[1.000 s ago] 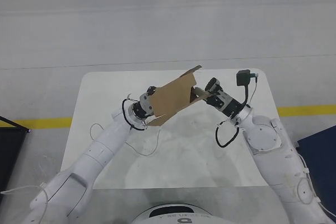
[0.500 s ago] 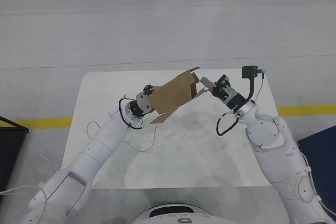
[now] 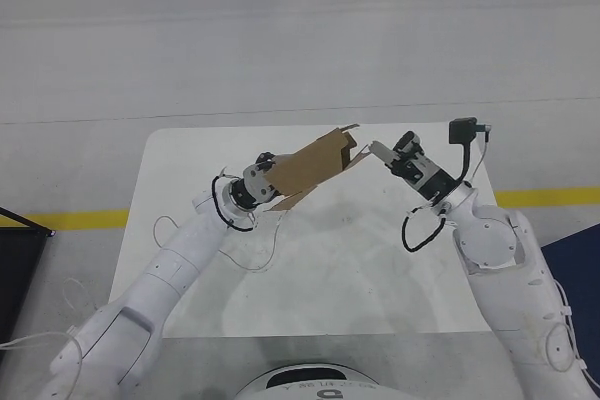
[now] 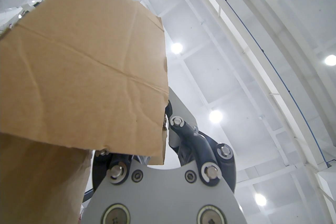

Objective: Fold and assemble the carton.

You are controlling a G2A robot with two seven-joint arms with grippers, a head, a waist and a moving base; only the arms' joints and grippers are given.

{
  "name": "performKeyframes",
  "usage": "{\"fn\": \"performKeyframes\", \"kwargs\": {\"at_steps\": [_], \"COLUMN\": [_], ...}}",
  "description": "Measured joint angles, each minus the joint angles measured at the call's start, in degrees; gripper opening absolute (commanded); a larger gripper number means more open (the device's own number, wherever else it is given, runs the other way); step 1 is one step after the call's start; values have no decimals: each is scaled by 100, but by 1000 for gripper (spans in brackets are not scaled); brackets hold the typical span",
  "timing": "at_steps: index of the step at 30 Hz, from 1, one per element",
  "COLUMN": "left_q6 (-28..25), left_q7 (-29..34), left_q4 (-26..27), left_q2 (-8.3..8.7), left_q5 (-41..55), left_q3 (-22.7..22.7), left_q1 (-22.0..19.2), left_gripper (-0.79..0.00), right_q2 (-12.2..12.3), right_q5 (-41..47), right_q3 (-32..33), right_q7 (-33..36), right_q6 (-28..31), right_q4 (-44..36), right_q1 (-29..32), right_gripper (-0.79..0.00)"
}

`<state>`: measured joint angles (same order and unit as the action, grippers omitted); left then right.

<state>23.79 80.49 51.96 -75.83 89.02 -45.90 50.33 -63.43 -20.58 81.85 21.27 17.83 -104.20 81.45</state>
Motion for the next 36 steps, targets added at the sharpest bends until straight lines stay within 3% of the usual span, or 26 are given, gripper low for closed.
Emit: {"fn": "performKeyframes", "kwargs": {"at_steps": [27,36], "left_q6": [-125,-115], "left_q7": [125,115], "left_q4": [-230,-194], "left_q2": [-48,-78], "left_q5": [-150,-109], "left_q3": [-94,-122], "left_q1": [6,103], "left_gripper": [-785,-785], "right_q2": [-60,-50], "right_q5": [-236,-252], "right_q3": [-978,-738], "right_q7": [949,565], "right_q6": [136,41], "right_q4": [-463,-464], "right_q1": [-451,-373], "right_gripper": [0,0]}}
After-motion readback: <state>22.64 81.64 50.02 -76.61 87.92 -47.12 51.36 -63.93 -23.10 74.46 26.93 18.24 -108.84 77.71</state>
